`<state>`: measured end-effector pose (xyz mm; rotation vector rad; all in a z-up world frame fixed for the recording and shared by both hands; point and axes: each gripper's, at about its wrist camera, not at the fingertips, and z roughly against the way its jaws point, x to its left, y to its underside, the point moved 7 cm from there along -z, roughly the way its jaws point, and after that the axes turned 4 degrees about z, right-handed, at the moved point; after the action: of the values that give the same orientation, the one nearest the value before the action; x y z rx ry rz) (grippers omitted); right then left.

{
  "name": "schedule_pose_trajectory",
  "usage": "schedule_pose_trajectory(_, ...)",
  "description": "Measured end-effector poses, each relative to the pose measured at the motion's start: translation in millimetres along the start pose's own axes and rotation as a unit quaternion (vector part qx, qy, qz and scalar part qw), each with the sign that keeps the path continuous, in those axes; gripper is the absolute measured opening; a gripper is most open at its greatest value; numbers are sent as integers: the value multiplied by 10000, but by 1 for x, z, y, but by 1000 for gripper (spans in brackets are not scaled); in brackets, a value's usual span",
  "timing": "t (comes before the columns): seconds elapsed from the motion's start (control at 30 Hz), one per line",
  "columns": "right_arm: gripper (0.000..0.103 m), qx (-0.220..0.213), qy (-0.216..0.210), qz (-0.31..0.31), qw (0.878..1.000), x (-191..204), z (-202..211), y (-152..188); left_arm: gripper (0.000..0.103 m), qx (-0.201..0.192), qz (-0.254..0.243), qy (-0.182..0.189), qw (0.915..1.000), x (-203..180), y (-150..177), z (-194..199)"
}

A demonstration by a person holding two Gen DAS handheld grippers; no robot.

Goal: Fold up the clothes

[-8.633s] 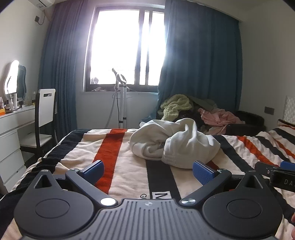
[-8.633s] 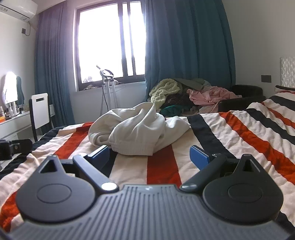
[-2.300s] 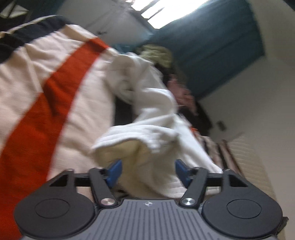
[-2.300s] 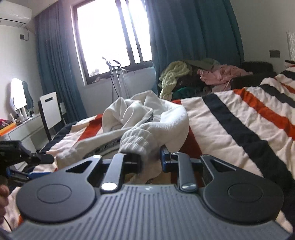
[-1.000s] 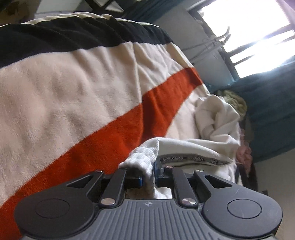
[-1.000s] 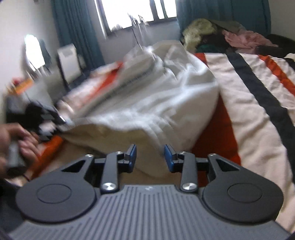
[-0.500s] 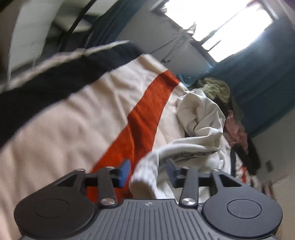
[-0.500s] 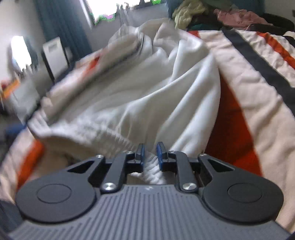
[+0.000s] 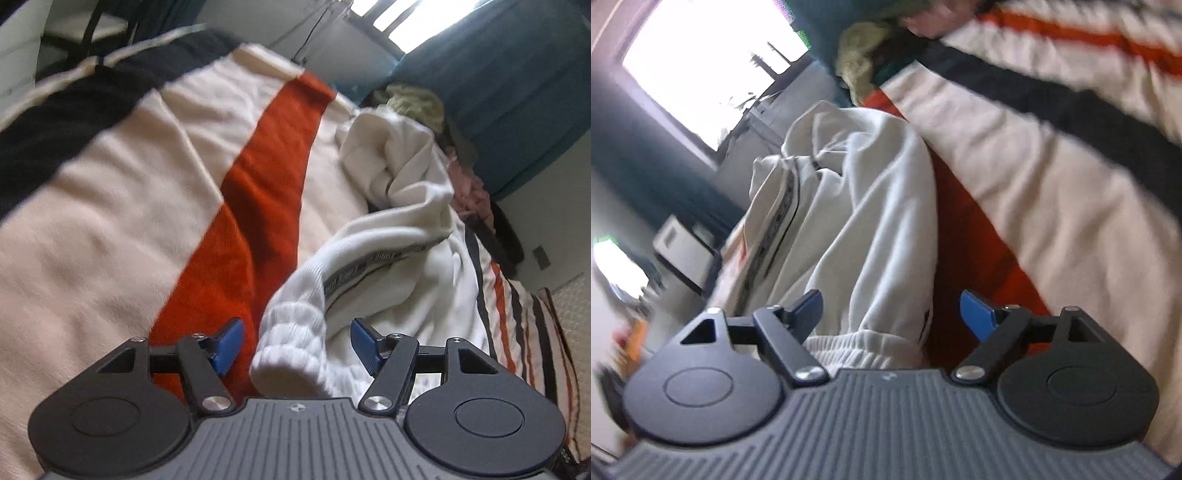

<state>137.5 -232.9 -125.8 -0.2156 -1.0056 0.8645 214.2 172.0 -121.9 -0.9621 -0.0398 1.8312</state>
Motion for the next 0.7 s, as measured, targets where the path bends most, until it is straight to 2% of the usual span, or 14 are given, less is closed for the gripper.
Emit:
schedule_pose_trajectory(0.1,82,317,-346,-703,9964,-13,-16,7,62,152,97,38,9998,4,4,-5)
schedule_pose_trajectory(0.13,77,400,-402,-697,9960,-12,-22,10,62,179,78,70,9998,3,5,-6)
schedule_pose_trajectory(0.2,76,568,-514,-683,9947,-9,-34,16,57,292,28,177,9994,0,9,-8)
schedule_pose_trajectory(0.27,68,615,-590,-721,9937,-5,-37,21,45,301,-87,83,9995,-1,10,-10)
schedule_pose_trajectory(0.3,61,606,-619,-754,9934,-3,-36,22,41,273,-148,9,9995,0,9,-11)
schedule_pose_trajectory(0.33,49,597,-647,-788,9930,-1,-35,24,36,244,-206,-61,9995,0,9,-12)
schedule_pose_trajectory(0.37,44,587,-675,-821,9926,2,-34,26,28,177,-146,-5,9997,-1,7,-11)
schedule_pose_trajectory(0.43,33,568,-731,-888,9917,6,-32,29,23,42,-30,108,9999,-3,2,-7)
schedule_pose_trajectory(0.5,30,549,-787,-954,9908,10,-30,32,22,-161,-168,193,9995,-12,-4,2)
schedule_pose_trajectory(0.6,26,536,-899,-1033,9891,21,-28,39,20,-545,-76,483,9973,-19,-31,21)
schedule_pose_trajectory(0.7,25,670,-1288,-917,9851,72,-39,65,18,-773,-91,463,9959,-16,-73,40)
